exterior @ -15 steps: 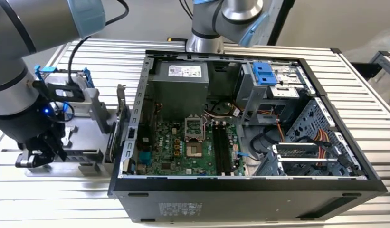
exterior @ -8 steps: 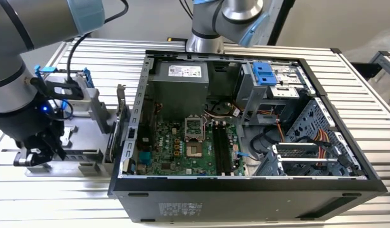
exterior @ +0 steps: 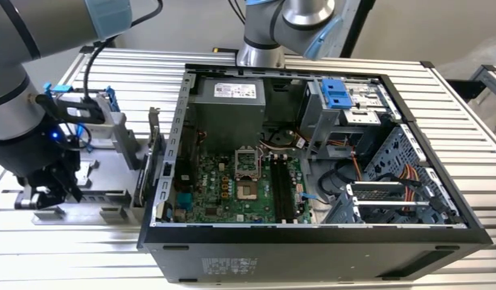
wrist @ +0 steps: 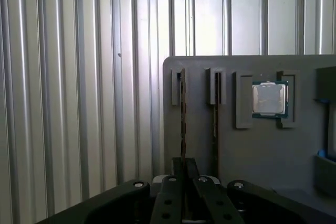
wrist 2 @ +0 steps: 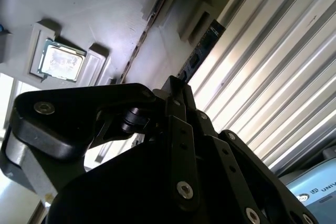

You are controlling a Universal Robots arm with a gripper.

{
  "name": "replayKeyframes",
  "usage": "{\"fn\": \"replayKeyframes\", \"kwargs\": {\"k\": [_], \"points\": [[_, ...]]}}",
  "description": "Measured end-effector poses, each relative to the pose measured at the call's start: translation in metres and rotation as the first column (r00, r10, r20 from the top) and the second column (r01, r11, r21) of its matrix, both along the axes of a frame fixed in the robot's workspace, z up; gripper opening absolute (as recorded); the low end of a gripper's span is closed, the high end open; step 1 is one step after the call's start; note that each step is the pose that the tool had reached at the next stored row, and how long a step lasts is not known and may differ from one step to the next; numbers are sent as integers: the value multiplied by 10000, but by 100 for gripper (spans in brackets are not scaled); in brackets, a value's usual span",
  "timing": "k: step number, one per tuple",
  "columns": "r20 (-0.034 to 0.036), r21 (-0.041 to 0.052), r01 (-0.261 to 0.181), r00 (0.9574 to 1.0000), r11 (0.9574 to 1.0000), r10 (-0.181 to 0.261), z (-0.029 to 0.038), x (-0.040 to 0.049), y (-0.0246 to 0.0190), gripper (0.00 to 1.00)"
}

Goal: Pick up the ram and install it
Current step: 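Pick up the ram and move it above insertion slot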

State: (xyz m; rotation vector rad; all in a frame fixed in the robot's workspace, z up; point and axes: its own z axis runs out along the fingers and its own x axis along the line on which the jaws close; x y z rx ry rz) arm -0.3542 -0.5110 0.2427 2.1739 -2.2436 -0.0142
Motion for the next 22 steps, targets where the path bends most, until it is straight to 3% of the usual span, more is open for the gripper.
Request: {"fn": "replayKeyframes", "kwargs": {"k": [22], "points": [[0,0,0,10000,10000,0,157,0,0,0]]}}
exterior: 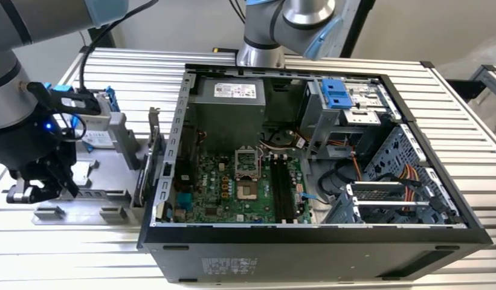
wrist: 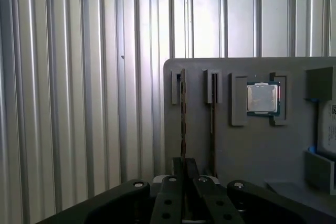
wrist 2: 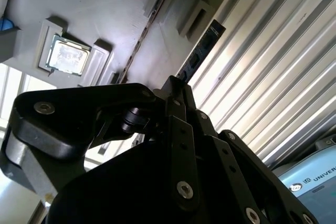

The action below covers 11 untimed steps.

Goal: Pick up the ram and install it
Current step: 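Pick up the ram and move it above insertion slot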

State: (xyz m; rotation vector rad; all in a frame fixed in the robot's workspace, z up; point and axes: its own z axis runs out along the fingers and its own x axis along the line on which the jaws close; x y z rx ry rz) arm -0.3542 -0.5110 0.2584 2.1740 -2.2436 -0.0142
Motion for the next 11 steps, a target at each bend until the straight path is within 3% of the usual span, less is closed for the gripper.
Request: {"fn": "replayKeyframes", "kwargs": {"k": [11], "points": [[-1,-1,0,10000,10000,0,65,0,0,0]]}}
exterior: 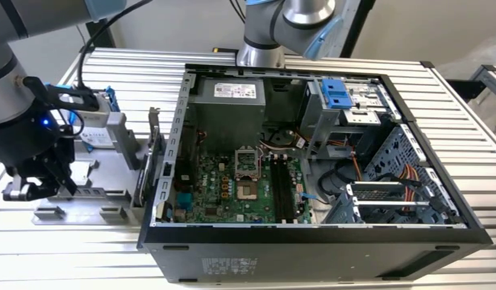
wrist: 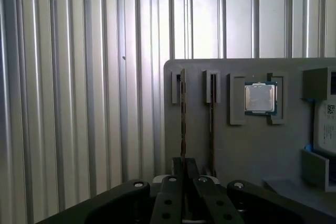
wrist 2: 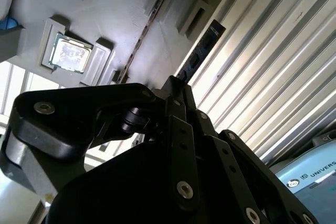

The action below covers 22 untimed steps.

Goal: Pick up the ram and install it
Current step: 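Pick up the ram and move it above insertion slot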

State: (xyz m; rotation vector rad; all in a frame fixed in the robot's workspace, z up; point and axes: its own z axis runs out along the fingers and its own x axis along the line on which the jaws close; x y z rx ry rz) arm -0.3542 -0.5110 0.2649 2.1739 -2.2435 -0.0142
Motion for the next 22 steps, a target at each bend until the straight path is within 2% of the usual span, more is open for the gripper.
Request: {"fn": "replayKeyframes", "kwargs": {"k": [22], "points": [[1,1,0,10000,10000,0,137,0,0,0]]}}
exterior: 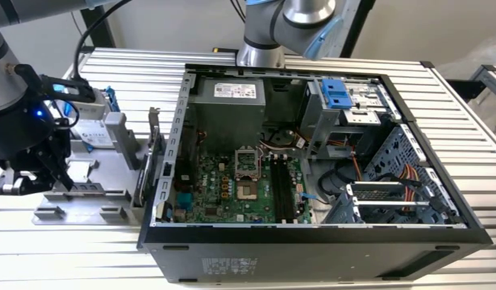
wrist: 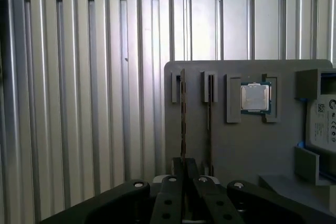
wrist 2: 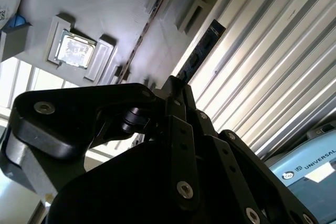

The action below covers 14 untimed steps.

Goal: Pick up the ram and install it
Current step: 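Pick up the ram and move it above insertion slot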

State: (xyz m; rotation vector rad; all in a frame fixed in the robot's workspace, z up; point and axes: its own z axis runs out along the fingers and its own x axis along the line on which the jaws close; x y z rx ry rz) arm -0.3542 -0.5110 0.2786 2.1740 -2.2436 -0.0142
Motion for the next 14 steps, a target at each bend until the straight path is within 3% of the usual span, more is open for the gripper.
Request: {"fn": "replayKeyframes", "kwargs": {"k": [14], "points": [[-1,-1,0,10000,10000,0,78,0,0,0]]}}
